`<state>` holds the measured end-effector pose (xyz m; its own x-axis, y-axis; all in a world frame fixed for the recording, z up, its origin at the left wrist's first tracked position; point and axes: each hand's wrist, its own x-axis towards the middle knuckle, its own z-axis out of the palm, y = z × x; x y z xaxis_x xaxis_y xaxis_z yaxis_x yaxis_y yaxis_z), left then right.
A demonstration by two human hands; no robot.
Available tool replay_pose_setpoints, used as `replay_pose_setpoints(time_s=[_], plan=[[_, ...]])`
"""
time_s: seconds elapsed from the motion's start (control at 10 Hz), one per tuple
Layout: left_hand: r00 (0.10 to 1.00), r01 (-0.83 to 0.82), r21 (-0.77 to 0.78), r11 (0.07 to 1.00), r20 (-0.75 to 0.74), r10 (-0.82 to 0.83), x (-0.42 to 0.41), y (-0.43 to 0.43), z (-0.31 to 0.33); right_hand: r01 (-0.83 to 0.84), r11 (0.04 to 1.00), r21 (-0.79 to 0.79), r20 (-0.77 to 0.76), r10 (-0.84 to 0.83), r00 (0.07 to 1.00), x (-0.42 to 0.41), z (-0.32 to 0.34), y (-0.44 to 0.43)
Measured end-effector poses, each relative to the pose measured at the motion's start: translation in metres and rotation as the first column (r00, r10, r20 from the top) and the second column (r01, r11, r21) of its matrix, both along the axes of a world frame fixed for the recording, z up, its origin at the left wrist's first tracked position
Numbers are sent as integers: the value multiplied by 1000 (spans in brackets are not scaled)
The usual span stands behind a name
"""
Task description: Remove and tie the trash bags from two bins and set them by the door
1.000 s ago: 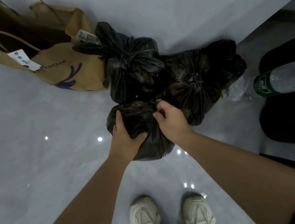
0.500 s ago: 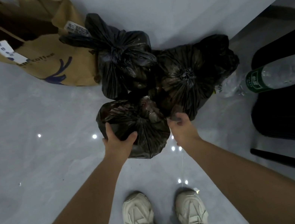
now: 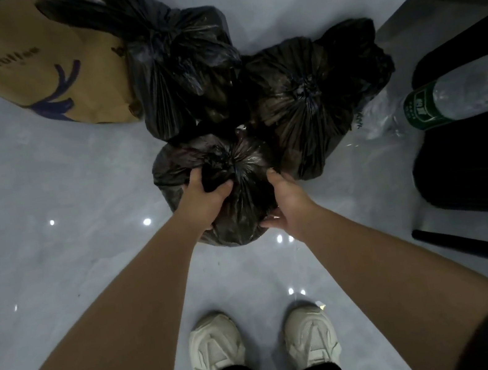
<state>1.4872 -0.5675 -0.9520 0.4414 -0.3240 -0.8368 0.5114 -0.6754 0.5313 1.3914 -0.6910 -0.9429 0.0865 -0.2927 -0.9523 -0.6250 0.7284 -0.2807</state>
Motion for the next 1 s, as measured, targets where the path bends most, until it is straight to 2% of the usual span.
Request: replay_pose_setpoints(time_s=[0.1,0.2,0.3,0.4,0.6,0.7,0.8,0.9,1.0], plan=[[994,-105,10,994,37,105,-4,16,8,-73,997,-38,-73,70,995,-4,11,-6],[974,-224,225,948,33,222,-16,29,22,-36,990,-138,-136,17,991,-7,23,-20],[889,-295,314,902,-255,380,-25,22,30,42,985,-166,-58,-52,997,-1,28,-37],[833,-317,221,922,-399,382,-18,0,27,116,982,-149,97,-102,990,13,30,-52],[834,-378,82,922,-403,378,-13,-21,11,92,973,-210,138,-63,988,19,25,-74],[850,-359,88,929,-379,365,-20,-14,10,18,981,-194,133,8,991,13,35,-72],[905,-235,142,962,-328,269,-23,-5,24,-40,982,-186,127,65,990,6,51,-66],[922,-103,175,979,-352,160,-24,4,46,-48,985,-164,127,69,990,2,75,-57],[940,-40,157,987,-329,90,-20,3,78,-65,987,-144,129,84,988,4,98,-48]])
